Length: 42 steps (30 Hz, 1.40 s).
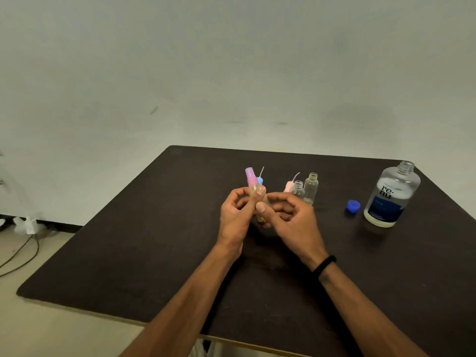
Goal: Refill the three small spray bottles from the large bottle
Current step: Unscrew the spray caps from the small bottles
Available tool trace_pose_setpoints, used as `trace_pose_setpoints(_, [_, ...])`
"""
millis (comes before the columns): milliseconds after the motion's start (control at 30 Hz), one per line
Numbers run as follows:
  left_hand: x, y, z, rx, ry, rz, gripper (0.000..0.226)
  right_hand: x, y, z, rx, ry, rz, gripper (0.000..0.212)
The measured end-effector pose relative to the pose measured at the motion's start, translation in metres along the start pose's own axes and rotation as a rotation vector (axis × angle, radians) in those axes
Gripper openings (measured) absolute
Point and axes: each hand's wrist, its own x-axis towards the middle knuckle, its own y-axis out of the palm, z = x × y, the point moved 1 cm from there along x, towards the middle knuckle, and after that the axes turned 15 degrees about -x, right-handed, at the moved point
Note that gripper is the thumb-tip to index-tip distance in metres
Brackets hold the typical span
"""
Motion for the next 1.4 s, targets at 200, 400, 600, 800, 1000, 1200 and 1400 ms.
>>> trace_pose_setpoints(200, [0.009, -0.008, -0.013, -0.128, -0.17, 0.092, 0.038, -0.001, 0.0, 0.002, 0.168, 0.147, 0.162, 0.029])
trace_pose_setpoints(400, [0.01, -0.011, -0.016, -0.246, -0.282, 0.176, 0.025, 0.001, -0.002, 0.001, 0.263, 0.176, 0.259, 0.04])
trace_pose_setpoints(600, [0.012, -0.009, -0.013, -0.177, -0.192, 0.185, 0.024, 0.002, -0.006, -0.005, 0.072, 0.023, 0.135, 0.029])
trace_pose_setpoints(800, [0.01, -0.007, -0.013, -0.14, -0.117, 0.125, 0.032, 0.003, -0.006, -0.008, -0.153, -0.092, 0.008, 0.03])
trace_pose_setpoints(1000, [0.008, -0.007, -0.011, -0.083, 0.002, -0.029, 0.034, -0.002, -0.004, -0.005, -0.55, -0.334, -0.225, 0.043])
trace_pose_setpoints(1200, [0.007, -0.003, -0.011, -0.061, 0.022, 0.028, 0.045, -0.001, -0.004, -0.006, -0.63, -0.365, -0.303, 0.04])
trace_pose_setpoints(1400, [0.007, -0.003, -0.014, -0.096, -0.13, 0.275, 0.038, 0.0, -0.006, -0.006, -0.553, -0.327, -0.301, 0.032])
